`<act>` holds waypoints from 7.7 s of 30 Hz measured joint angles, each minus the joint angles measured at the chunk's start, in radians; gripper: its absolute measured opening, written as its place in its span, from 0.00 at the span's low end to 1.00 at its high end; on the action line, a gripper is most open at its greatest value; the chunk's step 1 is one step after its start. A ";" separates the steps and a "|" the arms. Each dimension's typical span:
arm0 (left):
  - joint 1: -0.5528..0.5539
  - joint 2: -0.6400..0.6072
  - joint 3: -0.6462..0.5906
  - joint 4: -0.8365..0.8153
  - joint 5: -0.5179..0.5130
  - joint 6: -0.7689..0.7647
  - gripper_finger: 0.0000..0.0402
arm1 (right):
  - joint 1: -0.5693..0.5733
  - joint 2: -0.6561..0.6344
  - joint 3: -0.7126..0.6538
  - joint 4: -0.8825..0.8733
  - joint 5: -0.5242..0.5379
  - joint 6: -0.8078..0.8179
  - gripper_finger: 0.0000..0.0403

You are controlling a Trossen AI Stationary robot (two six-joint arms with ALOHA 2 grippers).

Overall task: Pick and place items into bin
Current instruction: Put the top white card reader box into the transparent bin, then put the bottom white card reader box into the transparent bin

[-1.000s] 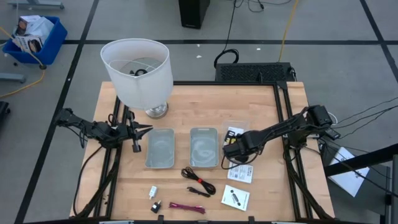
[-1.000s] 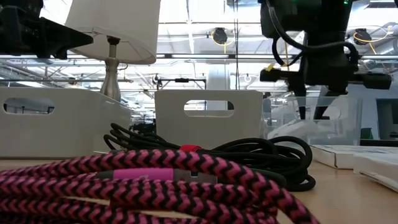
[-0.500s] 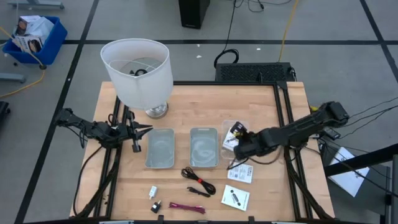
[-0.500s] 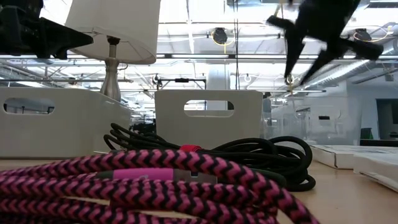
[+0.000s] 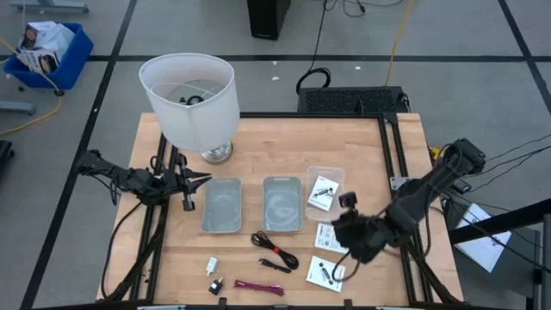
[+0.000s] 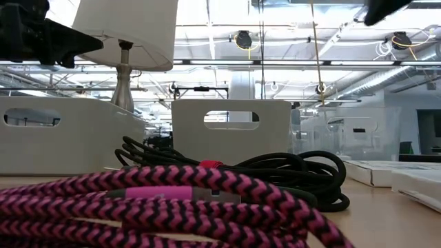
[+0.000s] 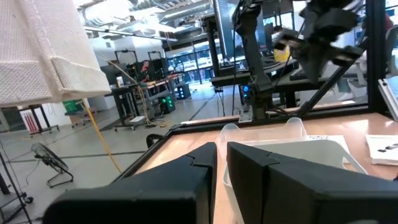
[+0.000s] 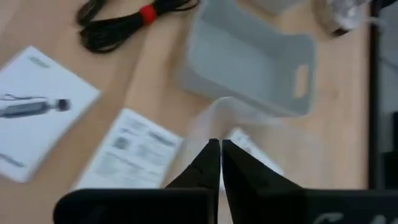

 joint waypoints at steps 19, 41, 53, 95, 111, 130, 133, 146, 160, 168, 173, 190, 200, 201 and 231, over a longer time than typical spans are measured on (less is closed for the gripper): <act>0.000 0.000 0.000 -0.001 0.004 -0.068 0.12 | 0.101 0.370 0.150 0.088 -0.293 0.585 0.01; 0.000 0.000 0.000 0.000 0.004 0.041 0.12 | 0.086 0.370 -0.009 0.053 -0.332 0.841 0.31; 0.000 0.000 0.000 0.000 0.003 0.025 0.12 | 0.094 0.369 -0.084 0.090 -0.326 0.839 0.31; 0.000 0.000 0.000 -0.001 0.003 -0.022 0.12 | 0.094 0.372 0.066 -0.026 -0.229 0.711 0.00; 0.000 0.000 0.000 -0.001 0.003 -0.024 0.12 | 0.088 0.372 -0.002 0.123 -0.259 0.586 0.01; 0.000 0.000 0.000 -0.013 0.003 -0.021 0.12 | 0.104 0.414 -0.036 0.079 -0.241 0.624 0.59; 0.000 0.000 0.000 -0.031 0.003 -0.019 0.12 | 0.109 0.461 -0.034 0.035 -0.241 0.626 0.57; 0.000 0.000 0.000 -0.034 0.003 -0.020 0.12 | 0.114 0.537 -0.032 0.024 -0.259 0.625 0.31; 0.001 0.000 0.000 -0.032 0.003 -0.022 0.12 | 0.132 0.491 0.023 -0.028 -0.185 0.693 0.00; 0.001 0.000 0.000 -0.031 0.003 -0.022 0.12 | 0.133 0.476 0.163 -0.062 -0.137 0.618 0.00; 0.000 0.000 0.000 -0.031 0.003 -0.022 0.12 | 0.135 0.473 0.190 -0.088 -0.082 0.599 0.00; 0.000 0.000 0.000 -0.031 0.003 -0.025 0.12 | -0.004 0.471 0.187 0.194 -0.086 0.318 0.01; 0.000 0.000 0.000 -0.034 0.003 -0.025 0.12 | -0.009 0.471 0.187 0.226 -0.315 0.382 0.26; 0.000 0.000 0.000 -0.034 0.003 -0.025 0.12 | -0.002 0.471 0.187 0.235 -0.367 0.416 0.29; 0.001 0.000 0.001 -0.110 0.003 -0.053 0.12 | 0.185 0.516 0.188 0.313 -0.303 0.930 0.40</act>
